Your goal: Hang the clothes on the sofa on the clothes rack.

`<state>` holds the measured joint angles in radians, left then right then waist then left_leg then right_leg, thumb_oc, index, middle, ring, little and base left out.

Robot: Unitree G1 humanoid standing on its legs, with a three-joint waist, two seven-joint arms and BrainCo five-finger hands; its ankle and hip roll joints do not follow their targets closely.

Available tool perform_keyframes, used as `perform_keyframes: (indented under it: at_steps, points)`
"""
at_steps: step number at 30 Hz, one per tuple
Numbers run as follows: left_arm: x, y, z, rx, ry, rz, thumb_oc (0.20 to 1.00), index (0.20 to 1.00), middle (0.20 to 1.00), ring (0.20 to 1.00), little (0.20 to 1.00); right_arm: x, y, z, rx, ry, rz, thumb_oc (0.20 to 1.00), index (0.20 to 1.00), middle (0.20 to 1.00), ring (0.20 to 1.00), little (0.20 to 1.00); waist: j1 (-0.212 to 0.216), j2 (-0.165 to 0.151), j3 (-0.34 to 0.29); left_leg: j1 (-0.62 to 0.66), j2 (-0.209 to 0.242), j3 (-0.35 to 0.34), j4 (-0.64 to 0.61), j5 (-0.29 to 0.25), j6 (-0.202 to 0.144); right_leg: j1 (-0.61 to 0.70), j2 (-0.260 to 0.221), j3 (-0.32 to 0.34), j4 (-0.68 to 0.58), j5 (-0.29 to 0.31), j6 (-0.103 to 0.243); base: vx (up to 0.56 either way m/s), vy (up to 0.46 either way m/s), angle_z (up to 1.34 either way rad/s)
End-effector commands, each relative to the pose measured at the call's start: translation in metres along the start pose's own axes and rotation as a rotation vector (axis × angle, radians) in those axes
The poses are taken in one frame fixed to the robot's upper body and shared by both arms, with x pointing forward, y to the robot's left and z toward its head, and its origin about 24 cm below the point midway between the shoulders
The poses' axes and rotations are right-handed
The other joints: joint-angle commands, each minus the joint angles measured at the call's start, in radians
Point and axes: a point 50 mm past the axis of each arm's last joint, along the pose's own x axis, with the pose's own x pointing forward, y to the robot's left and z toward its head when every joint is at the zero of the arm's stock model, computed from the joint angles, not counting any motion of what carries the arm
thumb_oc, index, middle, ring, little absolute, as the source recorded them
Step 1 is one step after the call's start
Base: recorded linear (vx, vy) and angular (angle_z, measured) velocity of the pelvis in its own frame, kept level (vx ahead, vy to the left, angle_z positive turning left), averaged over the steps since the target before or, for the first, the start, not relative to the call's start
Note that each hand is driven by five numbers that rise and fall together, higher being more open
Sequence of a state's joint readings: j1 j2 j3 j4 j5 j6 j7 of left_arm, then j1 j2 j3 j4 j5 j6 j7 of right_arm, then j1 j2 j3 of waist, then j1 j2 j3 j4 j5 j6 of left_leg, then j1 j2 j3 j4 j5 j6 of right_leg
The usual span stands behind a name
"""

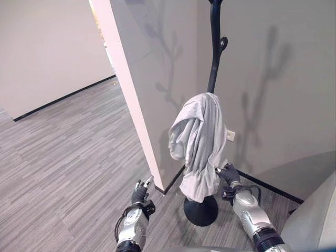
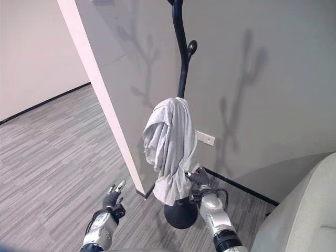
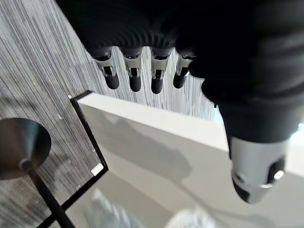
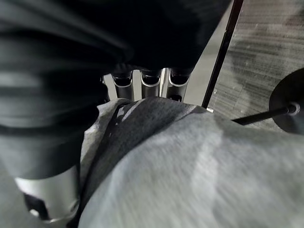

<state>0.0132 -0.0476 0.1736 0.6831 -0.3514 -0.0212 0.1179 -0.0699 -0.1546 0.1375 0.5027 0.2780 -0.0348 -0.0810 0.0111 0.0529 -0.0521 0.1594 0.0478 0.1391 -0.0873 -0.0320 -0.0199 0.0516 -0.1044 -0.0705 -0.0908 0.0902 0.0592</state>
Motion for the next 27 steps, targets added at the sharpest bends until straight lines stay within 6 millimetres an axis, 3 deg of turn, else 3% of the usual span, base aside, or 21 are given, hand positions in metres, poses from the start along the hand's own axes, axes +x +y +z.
perform_keyframes:
  at_steps: [1,3,5,9,10,12,13,14,19,23,24,27]
  points:
    - [0.007,0.0,0.009,-0.041,-0.03,0.001,1.0,1.0,1.0,1.0,1.0,-0.012,-0.017,-0.031,0.05,0.112,-0.048,1.0,1.0,1.0,1.0,1.0,0.018,-0.017,-0.028,-0.109,0.038,-0.076,0.0,0.059,-0.046,0.075,-0.064,0.037,0.003,-0.015,-0.014,0.0,0.0,0.0]
    - [0.005,0.007,0.002,-0.052,-0.008,0.027,1.0,1.0,1.0,1.0,1.0,-0.016,-0.019,-0.038,0.085,0.135,-0.062,1.0,1.0,1.0,1.0,1.0,0.018,-0.019,-0.032,-0.109,0.039,-0.075,0.0,0.058,-0.047,0.074,-0.065,0.035,0.003,-0.015,-0.013,0.0,0.0,0.0]
    - [-0.003,0.045,-0.027,-0.073,0.104,0.163,1.0,1.0,1.0,1.0,1.0,-0.029,-0.027,-0.06,0.188,0.211,-0.117,1.0,1.0,1.0,1.0,1.0,0.019,-0.027,-0.048,-0.11,0.043,-0.072,0.0,0.052,-0.051,0.069,-0.068,0.031,0.004,-0.016,-0.01,0.0,0.0,0.0]
    - [-0.005,0.05,-0.033,-0.081,0.124,0.187,1.0,1.0,1.0,1.0,1.0,-0.032,-0.029,-0.063,0.198,0.222,-0.128,1.0,1.0,1.0,1.0,1.0,0.019,-0.028,-0.051,-0.111,0.044,-0.071,0.0,0.052,-0.052,0.068,-0.068,0.03,0.005,-0.016,-0.01,0.0,0.0,0.0]
    - [-0.023,0.092,-0.063,-0.108,0.245,0.36,1.0,1.0,1.0,1.0,1.0,-0.052,-0.05,-0.096,0.326,0.337,-0.322,1.0,1.0,1.0,1.0,1.0,0.02,-0.033,-0.064,-0.112,0.049,-0.073,0.0,0.048,-0.055,0.063,-0.07,0.022,0.008,-0.016,-0.008,0.0,0.032,0.01]
    - [-0.031,0.104,-0.072,-0.109,0.281,0.406,1.0,1.0,1.0,1.0,1.0,-0.061,-0.062,-0.103,0.28,0.362,-0.382,1.0,1.0,1.0,1.0,1.0,0.019,-0.035,-0.066,-0.113,0.051,-0.074,0.0,0.048,-0.056,0.063,-0.071,0.021,0.01,-0.016,-0.008,0.0,0.016,0.01]
    - [-0.038,0.113,-0.079,-0.105,0.312,0.449,1.0,1.0,1.0,1.0,1.0,-0.071,-0.077,-0.112,0.151,0.401,-0.442,1.0,1.0,1.0,1.0,1.0,0.02,-0.036,-0.065,-0.114,0.052,-0.075,0.0,0.048,-0.057,0.061,-0.072,0.023,0.013,-0.017,-0.011,0.0,0.0,0.0]
    - [-0.046,0.122,-0.087,-0.108,0.348,0.495,1.0,1.0,1.0,1.0,1.0,-0.078,-0.088,-0.119,0.182,0.434,-0.536,1.0,1.0,1.0,1.0,1.0,0.019,-0.037,-0.067,-0.115,0.053,-0.076,0.0,0.048,-0.057,0.059,-0.071,0.024,0.014,-0.018,-0.012,0.0,0.0,0.0]
    - [-0.06,0.131,-0.105,-0.098,0.441,0.539,1.0,1.0,1.0,1.0,1.0,-0.098,-0.104,-0.139,0.397,0.51,-0.759,1.0,1.0,1.0,1.0,1.0,0.013,-0.037,-0.081,-0.109,0.056,-0.075,0.0,0.042,-0.059,0.059,-0.072,0.027,0.016,-0.015,-0.011,0.01,0.006,-0.02]
    - [-0.063,0.133,-0.108,-0.107,0.462,0.548,1.0,1.0,1.0,1.0,1.0,-0.106,-0.104,-0.151,0.497,0.561,-0.834,1.0,1.0,1.0,1.0,1.0,0.014,-0.037,-0.085,-0.107,0.058,-0.072,0.0,0.041,-0.061,0.06,-0.072,0.026,0.016,-0.015,-0.01,0.02,0.001,0.0]
    - [-0.064,0.132,-0.111,-0.103,0.486,0.54,1.0,1.0,1.0,1.0,1.0,-0.124,-0.097,-0.173,0.658,0.709,-0.934,1.0,1.0,1.0,1.0,1.0,0.017,-0.035,-0.101,-0.101,0.062,-0.071,0.0,0.036,-0.066,0.064,-0.072,0.018,0.015,-0.016,-0.009,0.05,0.004,0.0]
    - [-0.063,0.131,-0.111,-0.095,0.488,0.531,1.0,1.0,1.0,1.0,1.0,-0.127,-0.093,-0.178,0.686,0.744,-0.937,1.0,1.0,1.0,1.0,1.0,0.018,-0.034,-0.103,-0.097,0.063,-0.07,0.0,0.034,-0.067,0.066,-0.072,0.017,0.017,-0.017,-0.009,0.02,0.002,0.0]
